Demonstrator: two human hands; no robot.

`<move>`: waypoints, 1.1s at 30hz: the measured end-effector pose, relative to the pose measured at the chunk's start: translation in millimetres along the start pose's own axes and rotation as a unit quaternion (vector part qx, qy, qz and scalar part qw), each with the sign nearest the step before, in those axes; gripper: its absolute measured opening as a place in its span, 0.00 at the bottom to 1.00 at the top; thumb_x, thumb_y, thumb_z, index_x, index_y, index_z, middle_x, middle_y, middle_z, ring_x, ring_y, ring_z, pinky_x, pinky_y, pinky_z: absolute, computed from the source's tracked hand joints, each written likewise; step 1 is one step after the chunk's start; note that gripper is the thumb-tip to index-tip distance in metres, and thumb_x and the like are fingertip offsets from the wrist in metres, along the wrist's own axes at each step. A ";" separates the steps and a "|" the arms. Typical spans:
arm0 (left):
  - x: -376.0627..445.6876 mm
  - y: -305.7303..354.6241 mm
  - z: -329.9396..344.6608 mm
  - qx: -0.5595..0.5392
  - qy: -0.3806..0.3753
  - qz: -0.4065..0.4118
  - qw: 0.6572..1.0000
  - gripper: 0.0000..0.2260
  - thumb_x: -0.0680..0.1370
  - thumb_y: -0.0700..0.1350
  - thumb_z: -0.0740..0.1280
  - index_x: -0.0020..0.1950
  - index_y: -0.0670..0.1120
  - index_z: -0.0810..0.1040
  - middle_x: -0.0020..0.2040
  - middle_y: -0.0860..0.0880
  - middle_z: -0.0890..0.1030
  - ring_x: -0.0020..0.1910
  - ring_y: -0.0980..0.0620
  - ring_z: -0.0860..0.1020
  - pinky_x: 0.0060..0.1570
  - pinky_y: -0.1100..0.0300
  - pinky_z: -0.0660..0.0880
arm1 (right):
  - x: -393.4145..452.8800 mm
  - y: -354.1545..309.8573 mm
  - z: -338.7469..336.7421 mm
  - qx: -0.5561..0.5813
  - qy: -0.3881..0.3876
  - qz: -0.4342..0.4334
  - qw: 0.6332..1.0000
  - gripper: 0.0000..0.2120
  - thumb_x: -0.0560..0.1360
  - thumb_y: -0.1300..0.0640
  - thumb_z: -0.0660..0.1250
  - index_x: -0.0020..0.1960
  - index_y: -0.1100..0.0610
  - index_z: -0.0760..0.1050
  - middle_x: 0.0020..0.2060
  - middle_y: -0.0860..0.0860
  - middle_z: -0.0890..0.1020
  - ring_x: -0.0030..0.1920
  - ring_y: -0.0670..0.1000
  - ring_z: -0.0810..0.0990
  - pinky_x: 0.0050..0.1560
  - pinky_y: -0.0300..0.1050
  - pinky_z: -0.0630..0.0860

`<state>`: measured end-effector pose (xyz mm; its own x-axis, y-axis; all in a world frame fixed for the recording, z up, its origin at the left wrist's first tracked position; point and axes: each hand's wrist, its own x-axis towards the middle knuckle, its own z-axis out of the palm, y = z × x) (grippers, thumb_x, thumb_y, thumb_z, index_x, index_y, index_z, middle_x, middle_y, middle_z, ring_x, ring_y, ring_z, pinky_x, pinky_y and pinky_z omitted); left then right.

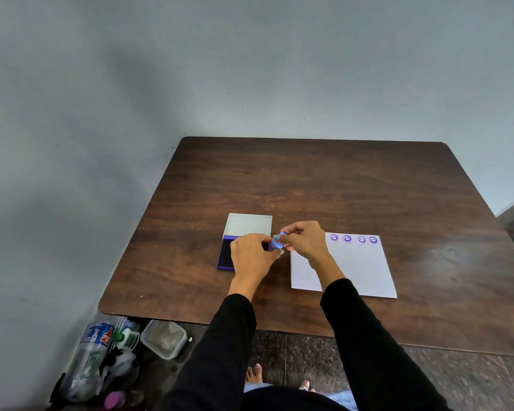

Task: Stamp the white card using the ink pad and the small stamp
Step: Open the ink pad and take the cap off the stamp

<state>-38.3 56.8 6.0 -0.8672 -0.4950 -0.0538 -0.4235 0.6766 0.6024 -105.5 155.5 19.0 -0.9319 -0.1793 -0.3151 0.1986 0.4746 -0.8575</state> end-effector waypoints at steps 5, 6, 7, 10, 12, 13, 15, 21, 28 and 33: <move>1.5 -0.8 1.9 0.000 0.003 0.001 1.000 0.15 0.71 0.52 0.73 0.54 0.47 0.83 0.51 0.49 0.85 0.51 0.52 0.79 0.58 0.53 0.73 | 1.0 0.0 -2.2 -0.003 -0.023 -0.008 1.000 0.08 0.69 0.64 0.72 0.48 0.63 0.82 0.48 0.59 0.84 0.46 0.53 0.80 0.46 0.44 0.78; 1.4 -1.1 2.6 0.000 0.001 0.001 1.000 0.15 0.71 0.52 0.73 0.54 0.47 0.83 0.51 0.49 0.85 0.51 0.52 0.79 0.58 0.53 0.73 | 1.2 0.3 -2.5 -0.004 -0.030 -0.010 0.999 0.08 0.70 0.65 0.72 0.49 0.63 0.82 0.49 0.59 0.83 0.47 0.54 0.80 0.48 0.45 0.79; 1.3 -1.5 3.5 -0.003 0.000 0.000 1.000 0.15 0.71 0.52 0.73 0.54 0.47 0.83 0.51 0.49 0.85 0.51 0.52 0.79 0.59 0.53 0.73 | 1.4 0.5 -2.9 -0.004 -0.037 -0.012 0.999 0.09 0.70 0.65 0.71 0.50 0.63 0.81 0.51 0.60 0.83 0.49 0.55 0.81 0.50 0.46 0.79; 0.7 -3.4 6.1 -0.021 0.009 -0.004 1.000 0.15 0.71 0.51 0.73 0.55 0.48 0.83 0.52 0.49 0.85 0.52 0.52 0.79 0.60 0.52 0.72 | 1.2 0.9 -2.3 0.002 -0.054 -0.009 0.998 0.15 0.70 0.64 0.72 0.56 0.61 0.79 0.55 0.59 0.82 0.54 0.57 0.80 0.56 0.49 0.79; 0.7 -4.2 8.3 -0.020 0.026 0.005 0.999 0.15 0.71 0.51 0.74 0.55 0.49 0.83 0.54 0.50 0.84 0.54 0.52 0.78 0.61 0.52 0.71 | 0.7 1.5 -1.1 0.007 -0.051 0.011 0.999 0.19 0.69 0.58 0.74 0.58 0.61 0.77 0.54 0.58 0.81 0.53 0.57 0.80 0.55 0.50 0.79; 1.0 -4.6 9.5 -0.016 0.034 0.008 0.999 0.15 0.71 0.51 0.74 0.56 0.49 0.83 0.55 0.50 0.84 0.56 0.52 0.78 0.62 0.51 0.71 | 0.3 2.1 -0.5 0.004 -0.041 0.021 0.999 0.18 0.69 0.56 0.74 0.56 0.62 0.77 0.52 0.58 0.82 0.51 0.57 0.81 0.53 0.50 0.79; 1.9 -6.1 11.9 -0.005 0.040 0.005 0.999 0.16 0.70 0.52 0.74 0.57 0.50 0.82 0.58 0.51 0.82 0.60 0.52 0.75 0.65 0.51 0.67 | -0.2 3.8 0.8 0.001 -0.022 0.026 0.999 0.14 0.69 0.55 0.74 0.49 0.63 0.78 0.48 0.60 0.83 0.46 0.58 0.82 0.51 0.51 0.80; 3.6 -10.3 17.5 0.032 0.031 0.006 0.999 0.15 0.70 0.55 0.74 0.54 0.51 0.83 0.69 0.50 0.74 0.74 0.49 0.60 0.71 0.47 0.53 | -2.0 6.1 -1.1 -0.002 -0.022 -0.005 1.000 0.09 0.69 0.61 0.74 0.47 0.64 0.80 0.46 0.62 0.83 0.44 0.56 0.81 0.50 0.51 0.80; 2.0 -8.7 20.3 0.007 0.035 0.000 0.999 0.15 0.69 0.54 0.74 0.53 0.51 0.84 0.74 0.47 0.66 0.77 0.47 0.52 0.73 0.46 0.45 | -1.1 8.4 -5.4 -0.007 -0.056 -0.044 0.997 0.10 0.70 0.66 0.72 0.51 0.63 0.80 0.50 0.61 0.83 0.49 0.55 0.80 0.51 0.47 0.78; 1.8 -8.4 22.3 0.024 0.014 -0.014 1.000 0.16 0.69 0.55 0.74 0.55 0.52 0.83 0.77 0.47 0.60 0.78 0.46 0.45 0.72 0.42 0.40 | 0.4 13.3 -7.0 -0.012 -0.080 -0.044 0.996 0.12 0.71 0.69 0.69 0.54 0.63 0.79 0.53 0.61 0.82 0.52 0.55 0.80 0.51 0.44 0.77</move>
<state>-42.1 62.4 -16.9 -0.8475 -0.5288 -0.0464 -0.4600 0.6880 0.5614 -105.3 167.7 10.3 -0.8847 -0.3556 -0.3013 0.1091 0.4705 -0.8756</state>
